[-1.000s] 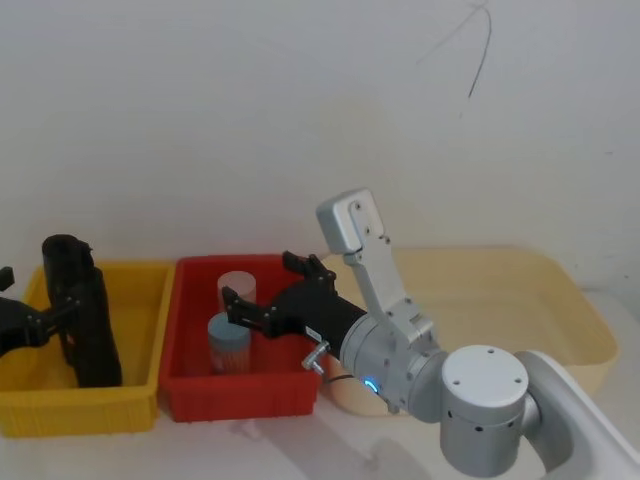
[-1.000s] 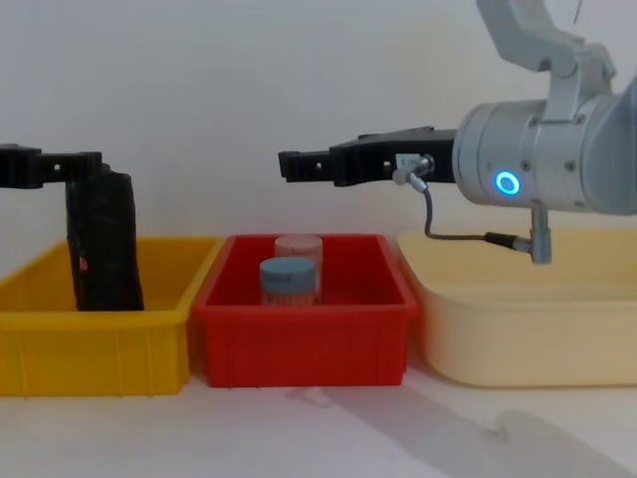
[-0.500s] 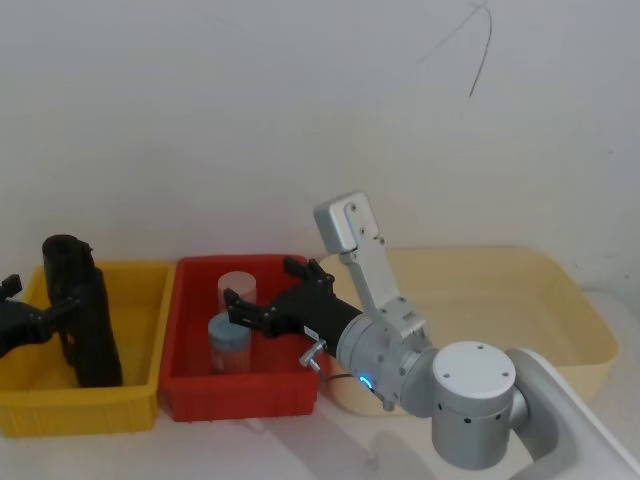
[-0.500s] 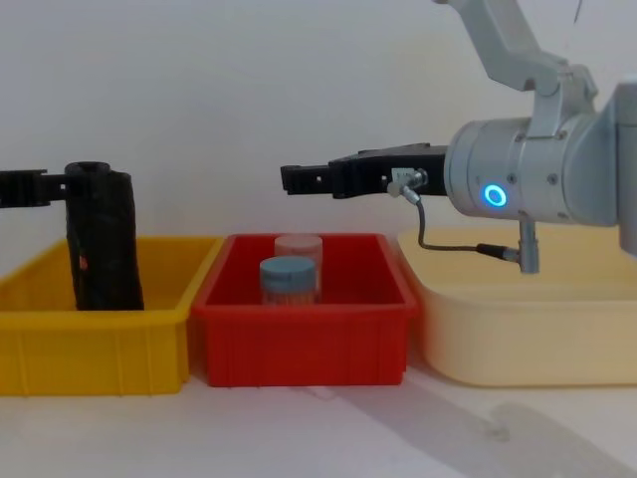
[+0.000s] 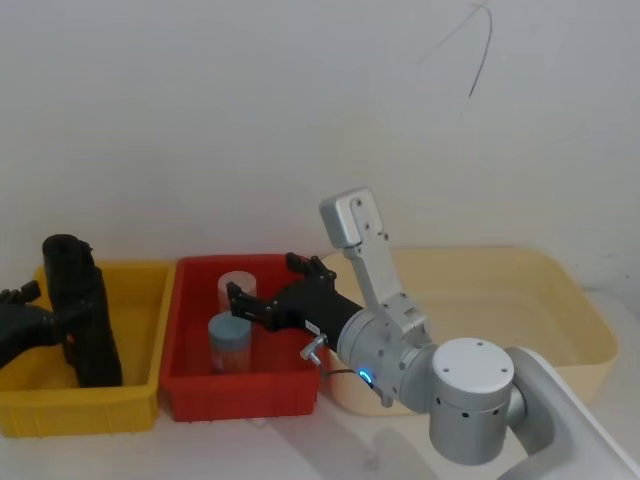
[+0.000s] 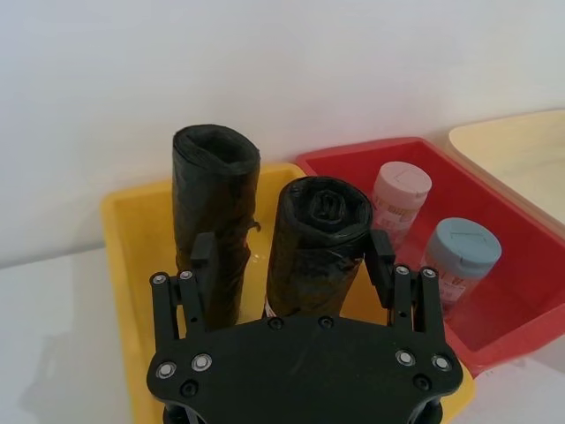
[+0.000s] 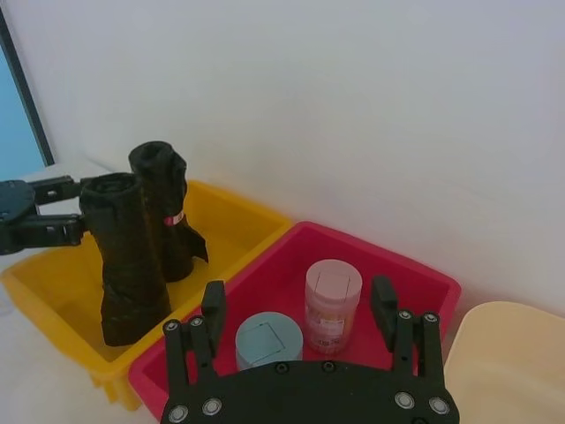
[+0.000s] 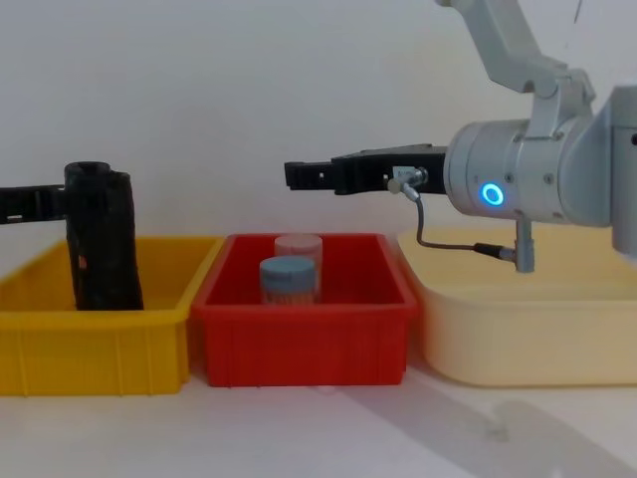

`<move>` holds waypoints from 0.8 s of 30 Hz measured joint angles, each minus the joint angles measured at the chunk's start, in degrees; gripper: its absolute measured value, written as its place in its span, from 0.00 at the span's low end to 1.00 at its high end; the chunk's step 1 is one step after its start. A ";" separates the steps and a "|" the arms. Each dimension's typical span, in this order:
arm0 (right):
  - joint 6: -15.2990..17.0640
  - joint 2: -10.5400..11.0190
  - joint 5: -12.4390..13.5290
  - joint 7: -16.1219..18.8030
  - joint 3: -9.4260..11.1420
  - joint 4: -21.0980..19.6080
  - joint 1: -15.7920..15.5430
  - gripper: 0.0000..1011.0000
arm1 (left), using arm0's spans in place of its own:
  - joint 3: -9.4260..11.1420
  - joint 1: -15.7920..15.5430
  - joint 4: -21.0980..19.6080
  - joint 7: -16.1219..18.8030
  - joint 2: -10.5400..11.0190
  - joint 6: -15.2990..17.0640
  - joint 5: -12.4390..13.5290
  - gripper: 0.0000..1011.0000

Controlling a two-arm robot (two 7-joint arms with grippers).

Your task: Pick up the garbage bag with the one hand and transfer it to the other hand.

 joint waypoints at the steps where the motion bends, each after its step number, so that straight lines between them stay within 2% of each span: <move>1: -0.06 -0.09 0.06 0.08 0.15 0.13 0.04 0.99 | 0.18 -0.22 0.33 -0.19 0.01 0.02 -0.09 0.99; 13: -0.16 -0.47 0.65 0.80 0.68 0.91 0.35 0.99 | 1.31 -1.22 1.65 -0.89 0.40 0.68 -0.51 0.99; 24: 1.38 -0.20 1.08 1.65 0.24 1.68 1.00 0.99 | 2.35 -2.31 2.45 -1.36 0.76 1.31 -1.02 0.99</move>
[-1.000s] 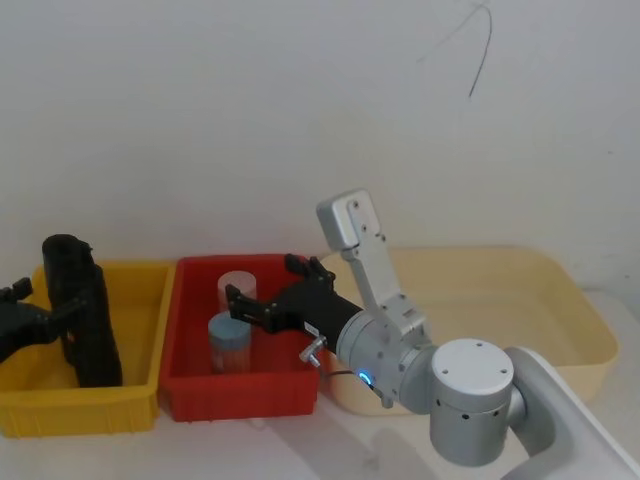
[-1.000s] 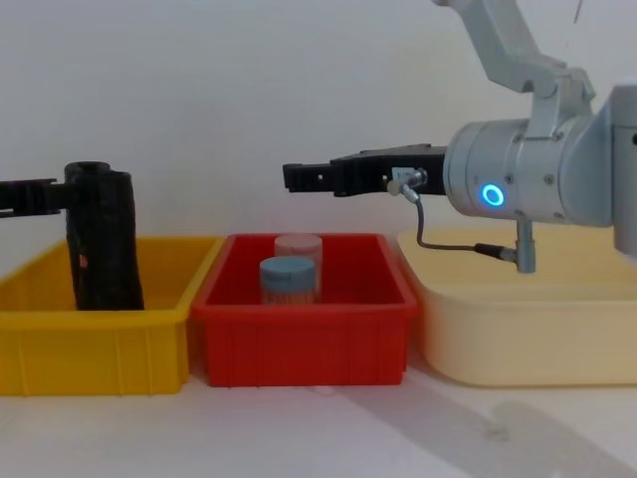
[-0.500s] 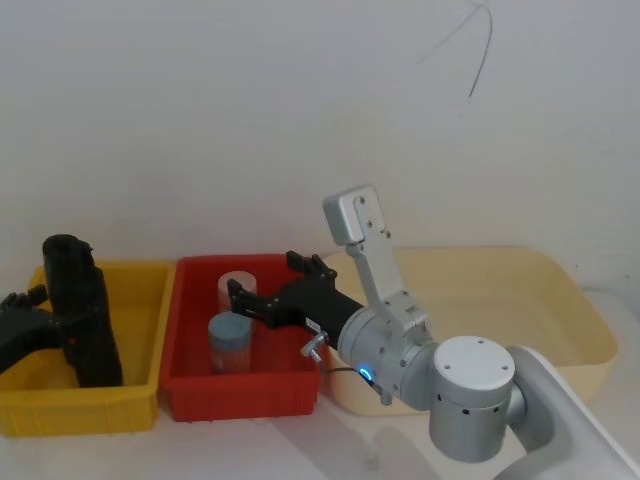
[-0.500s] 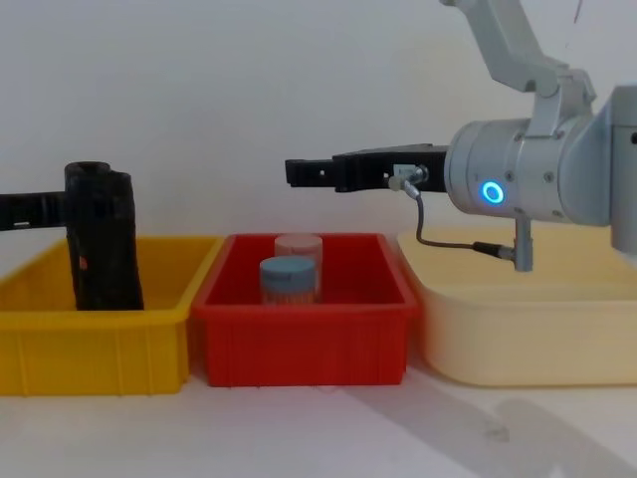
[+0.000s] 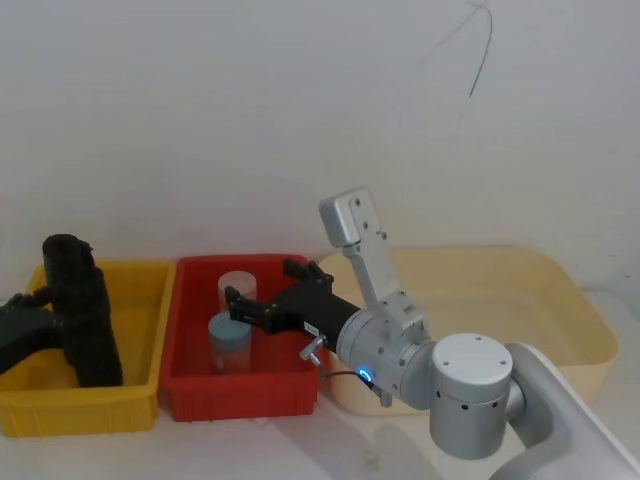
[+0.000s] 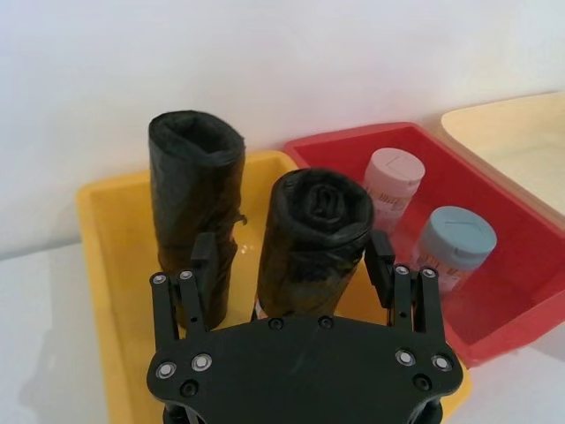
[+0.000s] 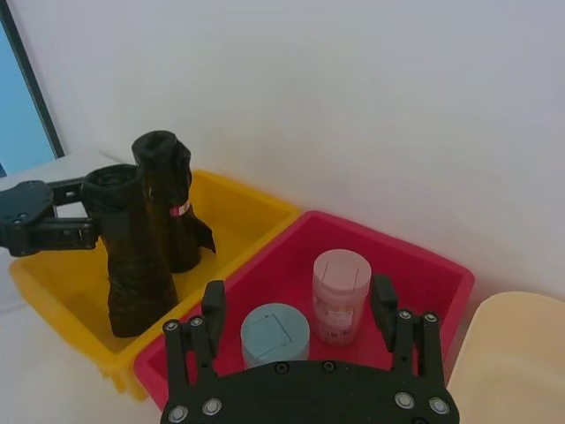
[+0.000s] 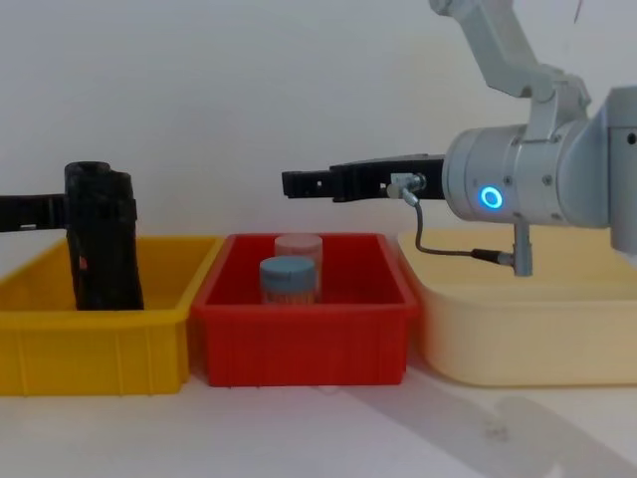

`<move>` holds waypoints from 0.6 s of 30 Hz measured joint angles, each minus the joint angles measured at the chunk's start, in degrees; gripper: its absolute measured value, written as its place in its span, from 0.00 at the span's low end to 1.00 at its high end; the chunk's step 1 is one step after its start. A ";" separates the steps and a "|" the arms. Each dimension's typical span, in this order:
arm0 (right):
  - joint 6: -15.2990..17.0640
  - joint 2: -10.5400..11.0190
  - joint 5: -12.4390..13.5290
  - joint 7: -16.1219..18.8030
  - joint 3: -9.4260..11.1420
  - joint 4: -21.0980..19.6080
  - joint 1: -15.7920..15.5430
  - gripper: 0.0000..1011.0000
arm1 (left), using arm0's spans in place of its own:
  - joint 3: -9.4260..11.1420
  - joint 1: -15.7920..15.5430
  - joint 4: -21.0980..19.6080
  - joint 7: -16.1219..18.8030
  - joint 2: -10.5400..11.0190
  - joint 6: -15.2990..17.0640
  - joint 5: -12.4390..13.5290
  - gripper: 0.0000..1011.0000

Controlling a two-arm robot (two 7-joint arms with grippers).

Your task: Pick up the garbage bag with the one hand and transfer it to the other hand.

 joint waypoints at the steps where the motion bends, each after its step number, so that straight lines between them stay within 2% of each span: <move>1: 0.12 0.02 0.02 0.04 -0.05 0.03 0.04 0.99 | 0.08 -0.11 0.05 -0.10 0.01 0.01 -0.03 0.99; 18: 2.56 -0.01 -0.11 0.99 -1.28 2.21 1.87 0.99 | 1.18 -1.47 0.80 -1.42 0.27 0.09 -0.37 0.99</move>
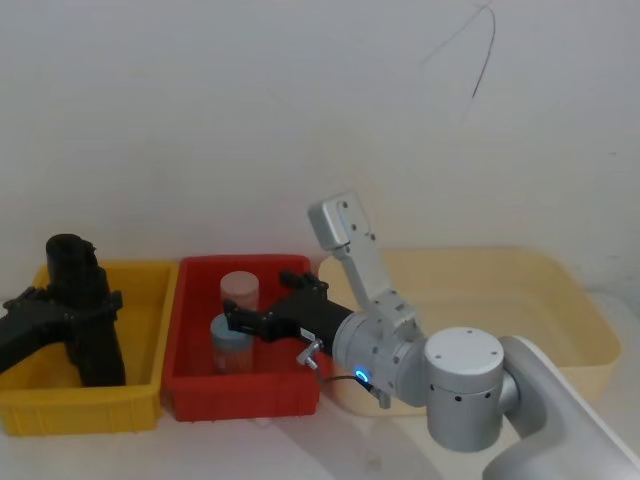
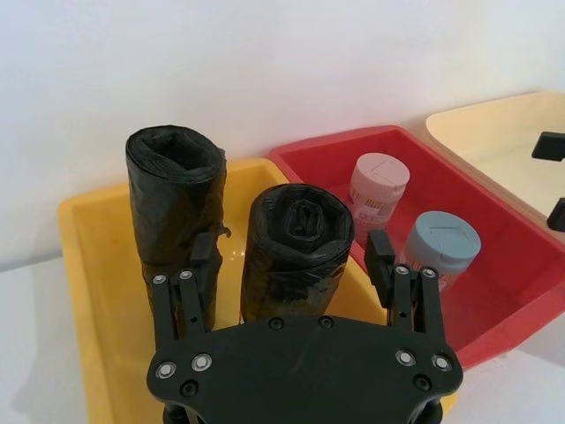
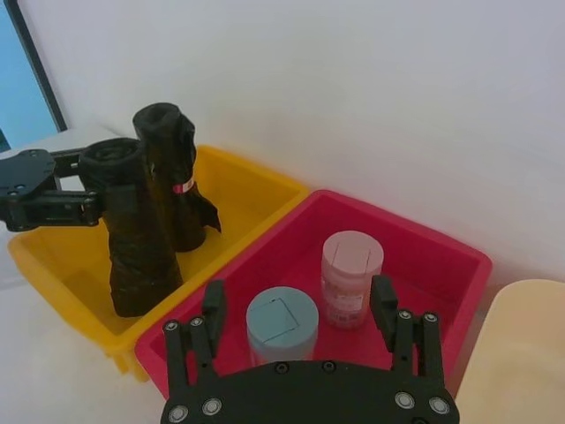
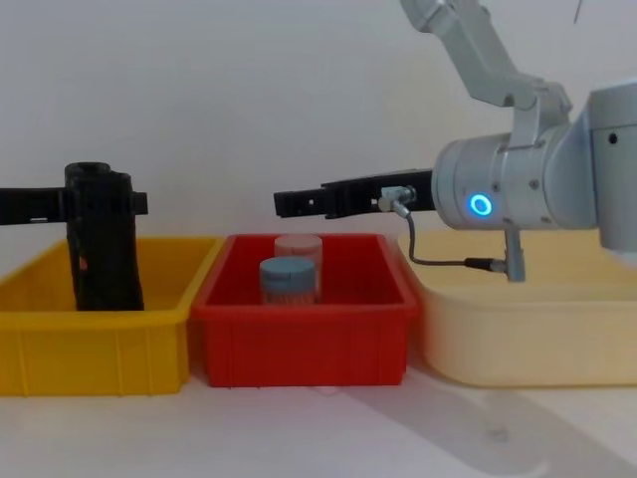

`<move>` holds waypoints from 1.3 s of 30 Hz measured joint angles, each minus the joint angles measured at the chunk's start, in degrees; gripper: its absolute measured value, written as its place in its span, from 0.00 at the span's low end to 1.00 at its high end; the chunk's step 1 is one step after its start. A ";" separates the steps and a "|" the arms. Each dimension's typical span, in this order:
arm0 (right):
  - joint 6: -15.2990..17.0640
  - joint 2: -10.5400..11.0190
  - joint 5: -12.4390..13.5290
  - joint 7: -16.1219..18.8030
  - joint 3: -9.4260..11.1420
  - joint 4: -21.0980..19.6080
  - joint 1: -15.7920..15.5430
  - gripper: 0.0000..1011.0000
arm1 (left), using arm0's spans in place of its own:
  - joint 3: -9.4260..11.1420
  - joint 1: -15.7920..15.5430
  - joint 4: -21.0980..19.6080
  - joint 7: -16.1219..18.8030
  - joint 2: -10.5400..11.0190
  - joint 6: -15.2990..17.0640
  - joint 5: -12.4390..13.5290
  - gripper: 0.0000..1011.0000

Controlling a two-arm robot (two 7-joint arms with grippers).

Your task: Pick up the garbage bag with the one hand and transfer it to the other hand.

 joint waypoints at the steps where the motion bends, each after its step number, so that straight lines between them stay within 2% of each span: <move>1: 0.10 -0.11 -0.11 0.07 -0.14 0.31 0.18 0.99 | 0.04 -0.04 0.03 -0.05 0.01 0.00 -0.01 0.99; 17: 0.11 -1.64 -1.65 0.47 -1.50 4.22 2.02 0.99 | 0.29 -0.36 0.19 -0.33 0.08 0.01 -0.10 0.99; 39: -1.68 -3.66 -4.54 0.91 -2.74 12.85 5.78 0.99 | 0.38 -0.46 0.25 -0.43 0.09 0.00 -0.09 0.99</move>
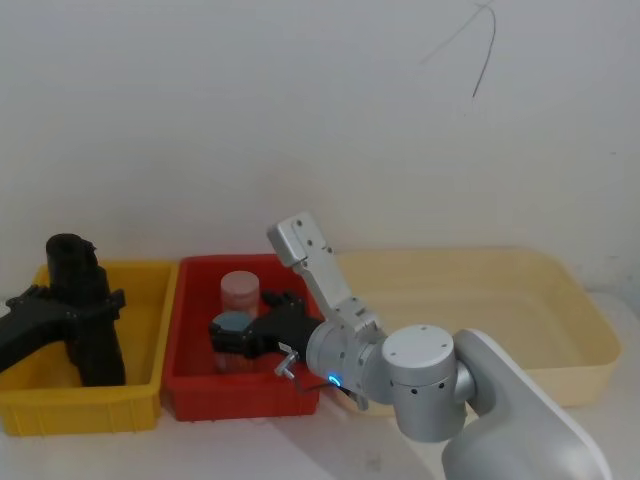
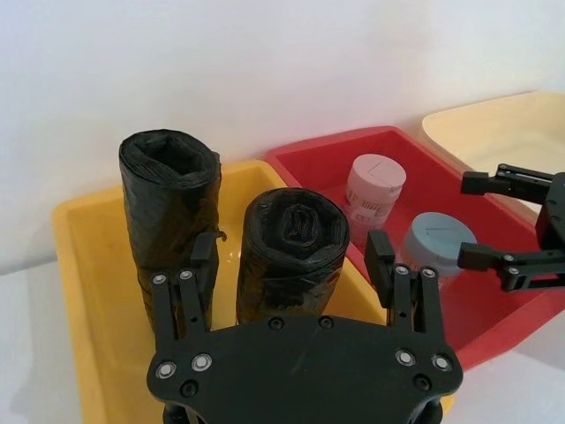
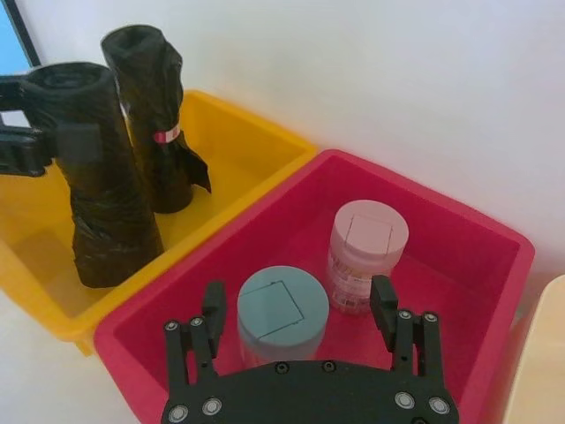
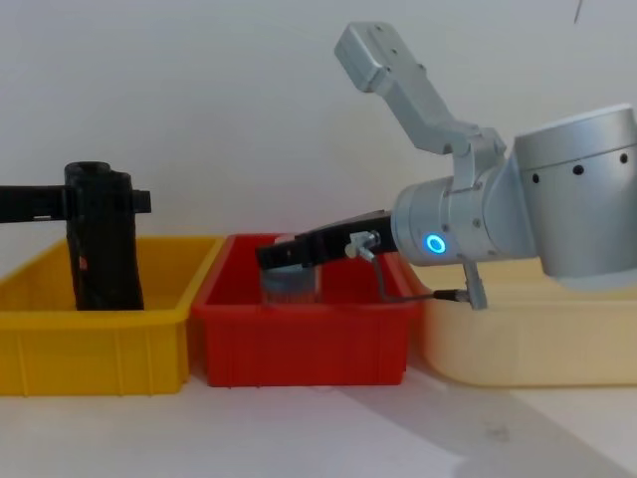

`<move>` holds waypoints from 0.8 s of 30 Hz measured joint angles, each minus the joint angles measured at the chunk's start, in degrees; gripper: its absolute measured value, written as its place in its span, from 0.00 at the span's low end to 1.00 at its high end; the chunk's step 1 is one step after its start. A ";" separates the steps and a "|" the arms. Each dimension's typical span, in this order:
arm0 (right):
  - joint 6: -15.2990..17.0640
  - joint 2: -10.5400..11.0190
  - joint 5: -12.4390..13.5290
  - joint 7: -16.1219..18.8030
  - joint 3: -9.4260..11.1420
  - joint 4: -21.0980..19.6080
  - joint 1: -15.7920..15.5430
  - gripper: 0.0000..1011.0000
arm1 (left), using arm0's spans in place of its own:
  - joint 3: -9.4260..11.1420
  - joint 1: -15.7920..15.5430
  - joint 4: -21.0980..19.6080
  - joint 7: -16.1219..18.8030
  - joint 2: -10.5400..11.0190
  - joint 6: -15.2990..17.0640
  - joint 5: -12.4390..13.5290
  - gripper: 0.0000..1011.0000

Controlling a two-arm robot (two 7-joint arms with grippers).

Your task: Pick up the garbage bag with the one hand and transfer it to the other hand.

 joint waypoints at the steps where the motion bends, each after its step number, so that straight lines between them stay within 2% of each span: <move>1: -0.08 -0.07 -0.10 0.02 -0.03 0.31 0.13 0.99 | 0.00 0.00 0.00 0.00 0.00 0.00 0.00 0.99; 24: -0.18 -0.89 -1.59 1.50 -0.32 4.35 1.54 0.99 | 0.00 0.00 -0.01 0.00 0.00 0.00 0.00 0.99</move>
